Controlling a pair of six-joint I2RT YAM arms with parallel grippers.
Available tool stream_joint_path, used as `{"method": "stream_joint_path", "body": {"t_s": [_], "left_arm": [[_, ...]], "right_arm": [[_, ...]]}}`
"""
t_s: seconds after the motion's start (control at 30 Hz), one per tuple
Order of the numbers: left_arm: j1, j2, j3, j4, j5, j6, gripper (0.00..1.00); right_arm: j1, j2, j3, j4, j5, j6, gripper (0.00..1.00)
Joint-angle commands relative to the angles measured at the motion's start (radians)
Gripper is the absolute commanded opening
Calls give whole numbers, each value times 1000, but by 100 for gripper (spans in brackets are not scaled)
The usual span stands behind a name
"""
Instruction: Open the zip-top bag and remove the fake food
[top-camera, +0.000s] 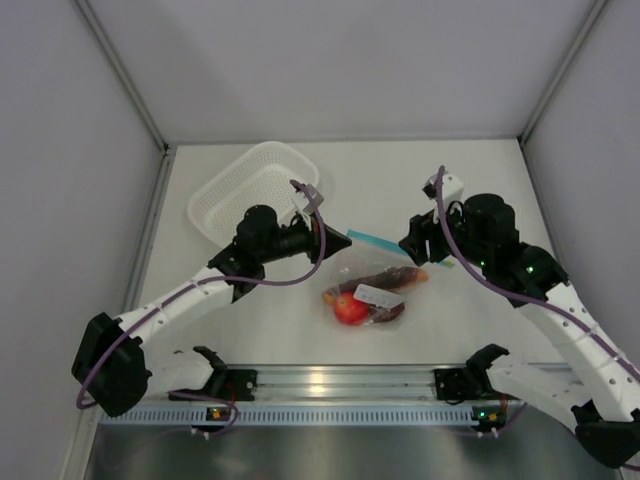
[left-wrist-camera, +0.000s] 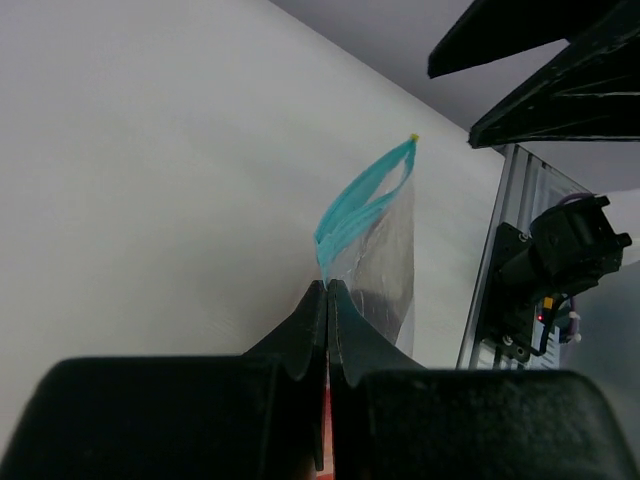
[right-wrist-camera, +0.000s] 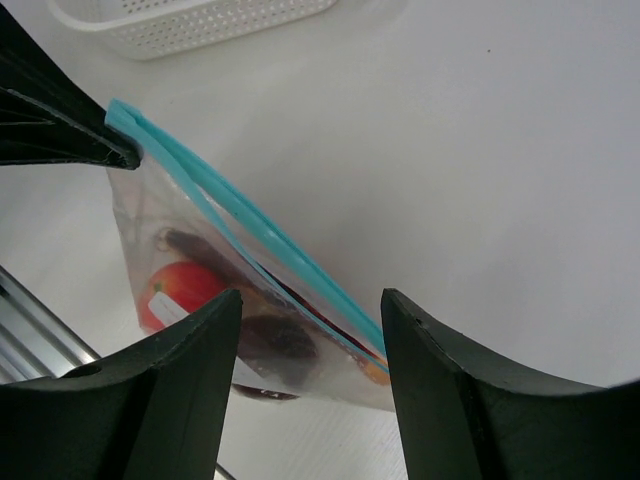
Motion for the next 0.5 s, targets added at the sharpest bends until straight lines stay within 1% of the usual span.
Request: {"method": "stream_joint_path", "body": {"t_s": [0.0, 0.27, 0.47], "left_arm": [[-3, -44, -5, 72, 64, 37, 0], [-3, -54, -2, 72, 116, 66, 0], [-3, -56, 24, 72, 130, 96, 0]], "right_arm": [[6, 30, -12, 83, -57, -37, 59], [1, 73, -57, 139, -17, -34, 58], [-8, 96, -61, 171, 60, 1, 58]]}}
